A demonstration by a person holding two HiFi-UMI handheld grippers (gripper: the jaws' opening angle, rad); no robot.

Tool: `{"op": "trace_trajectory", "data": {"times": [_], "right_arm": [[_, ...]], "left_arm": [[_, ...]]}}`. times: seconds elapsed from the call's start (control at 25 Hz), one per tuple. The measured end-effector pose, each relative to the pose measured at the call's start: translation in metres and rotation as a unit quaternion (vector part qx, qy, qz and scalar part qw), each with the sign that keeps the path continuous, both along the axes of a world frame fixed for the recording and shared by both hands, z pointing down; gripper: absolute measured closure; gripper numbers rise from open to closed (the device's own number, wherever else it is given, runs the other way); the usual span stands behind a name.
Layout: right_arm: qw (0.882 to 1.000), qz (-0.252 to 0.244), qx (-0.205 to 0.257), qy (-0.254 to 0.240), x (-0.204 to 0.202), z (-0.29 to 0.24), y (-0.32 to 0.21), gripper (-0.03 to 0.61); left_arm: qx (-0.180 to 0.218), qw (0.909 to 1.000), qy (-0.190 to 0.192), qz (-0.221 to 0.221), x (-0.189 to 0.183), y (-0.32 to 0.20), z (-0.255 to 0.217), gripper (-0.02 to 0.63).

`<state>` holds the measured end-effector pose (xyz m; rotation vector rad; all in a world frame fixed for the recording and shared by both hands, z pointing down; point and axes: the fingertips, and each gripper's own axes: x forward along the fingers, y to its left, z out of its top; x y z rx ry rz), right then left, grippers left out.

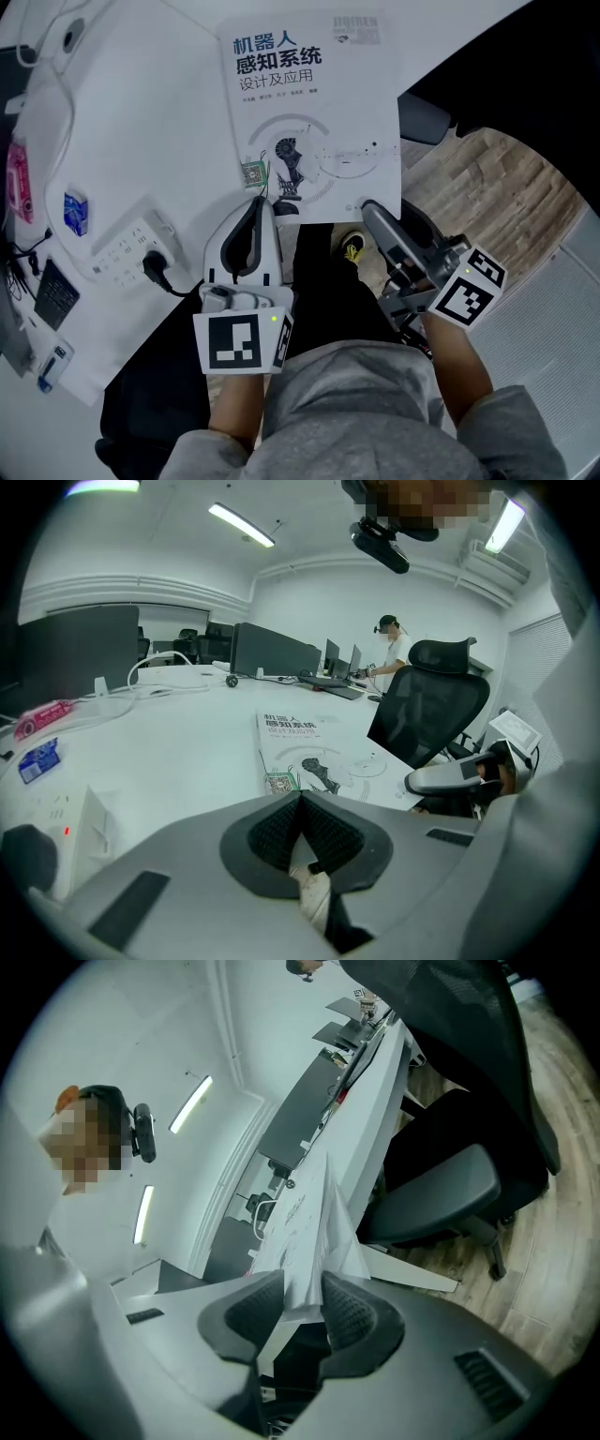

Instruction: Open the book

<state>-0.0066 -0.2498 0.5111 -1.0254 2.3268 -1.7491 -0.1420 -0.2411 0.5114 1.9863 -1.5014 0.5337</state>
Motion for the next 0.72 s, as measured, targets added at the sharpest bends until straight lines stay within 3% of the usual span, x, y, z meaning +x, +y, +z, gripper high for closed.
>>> {"op": "trace_trajectory", "data": {"times": [0.4,0.72], "right_arm": [[0.995,0.079,-0.001,0.058,0.013,-0.003,-0.022,0.523],[0.992,0.074,0.023,0.101,0.009,-0.017,-0.035,0.529]], "left_arm": [[-0.009,0.9989,0.039,-0.026,-0.009,-0.003,-0.002,0.603],[0.006,0.9976,0.053,-0.045,-0.021,-0.008,-0.023,0.603]]}}
